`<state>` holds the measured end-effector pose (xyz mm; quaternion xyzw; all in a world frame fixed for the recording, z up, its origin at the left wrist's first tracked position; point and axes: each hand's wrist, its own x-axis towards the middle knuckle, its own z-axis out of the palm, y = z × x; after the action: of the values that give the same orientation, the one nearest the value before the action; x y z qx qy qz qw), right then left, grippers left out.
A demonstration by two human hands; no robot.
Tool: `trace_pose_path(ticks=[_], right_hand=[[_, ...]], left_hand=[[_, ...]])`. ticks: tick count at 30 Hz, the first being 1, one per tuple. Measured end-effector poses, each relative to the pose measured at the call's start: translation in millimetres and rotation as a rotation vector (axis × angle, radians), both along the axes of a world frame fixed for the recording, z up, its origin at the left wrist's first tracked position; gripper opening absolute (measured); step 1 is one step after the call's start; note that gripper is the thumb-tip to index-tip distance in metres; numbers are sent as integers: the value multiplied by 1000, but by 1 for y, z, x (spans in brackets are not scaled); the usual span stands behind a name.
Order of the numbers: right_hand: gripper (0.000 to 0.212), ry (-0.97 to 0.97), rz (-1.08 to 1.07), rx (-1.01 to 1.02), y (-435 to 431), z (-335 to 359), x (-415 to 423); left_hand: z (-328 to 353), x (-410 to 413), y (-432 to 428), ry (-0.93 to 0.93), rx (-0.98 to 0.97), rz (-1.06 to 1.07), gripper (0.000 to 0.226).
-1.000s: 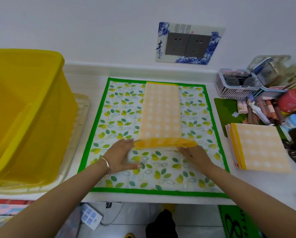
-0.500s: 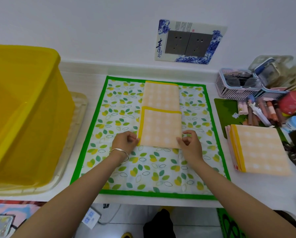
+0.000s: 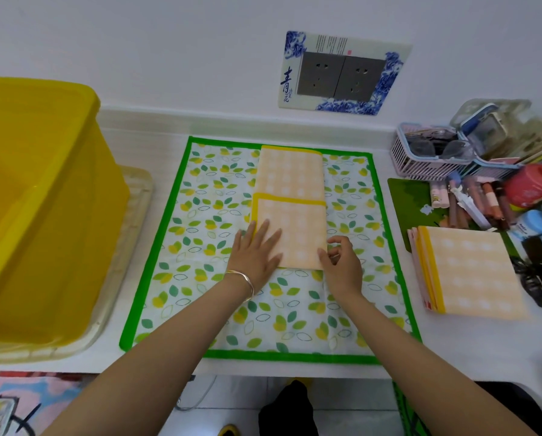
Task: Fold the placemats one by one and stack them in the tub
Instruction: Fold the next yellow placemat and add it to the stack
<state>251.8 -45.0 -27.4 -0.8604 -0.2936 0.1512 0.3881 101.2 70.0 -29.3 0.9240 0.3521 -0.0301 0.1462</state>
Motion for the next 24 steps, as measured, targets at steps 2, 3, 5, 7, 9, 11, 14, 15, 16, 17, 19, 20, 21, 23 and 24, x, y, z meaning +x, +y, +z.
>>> trace_pose_path(ticks=[2, 3, 5, 7, 9, 11, 14, 15, 16, 17, 19, 20, 21, 23, 24], right_hand=[[28, -79, -1, -7, 1, 1, -5], [31, -165, 26, -12, 1, -1, -7], [38, -318, 134, -22, 4, -7, -11], [41, -379, 251, -26, 13, -11, -19], [43, -412, 339, -81, 25, -11, -29], [58, -442, 404, -181, 37, -14, -37], [71, -428, 472, -304, 41, -23, -39], [71, -437, 487, -317, 40, -25, -37], [70, -453, 506, -328, 38, -26, -36], [69, -472, 525, -340, 36, -27, -33], [67, -508, 545, -362, 31, -26, -27], [66, -521, 547, -379, 29, -26, -22], [66, -532, 549, -397, 27, -25, -18], [69, -536, 561, -424, 20, -25, -7], [72, -529, 570, -434, 17, -25, 0]], left_hand=[[-6, 4, -2, 49, -2, 5, 56], [-9, 4, -3, 55, -1, 10, 57], [-14, 3, -5, 53, 14, 18, 57], [-18, 3, -5, 51, 32, 24, 58], [-20, 3, -5, 48, 41, 33, 59], [-21, 4, -5, 51, 52, 40, 66], [-24, 5, -6, 24, 50, 38, 80], [-24, 4, -6, 13, 48, 38, 80], [-25, 3, -5, 3, 44, 36, 80], [-25, 2, -4, -7, 38, 35, 80], [-25, 1, -3, -12, 42, 26, 78], [-24, 0, -3, -8, 52, 20, 77], [-24, 0, -2, -6, 61, 13, 77], [-24, -2, 0, -16, 53, 1, 77], [-24, -4, 2, -27, 41, -5, 79]])
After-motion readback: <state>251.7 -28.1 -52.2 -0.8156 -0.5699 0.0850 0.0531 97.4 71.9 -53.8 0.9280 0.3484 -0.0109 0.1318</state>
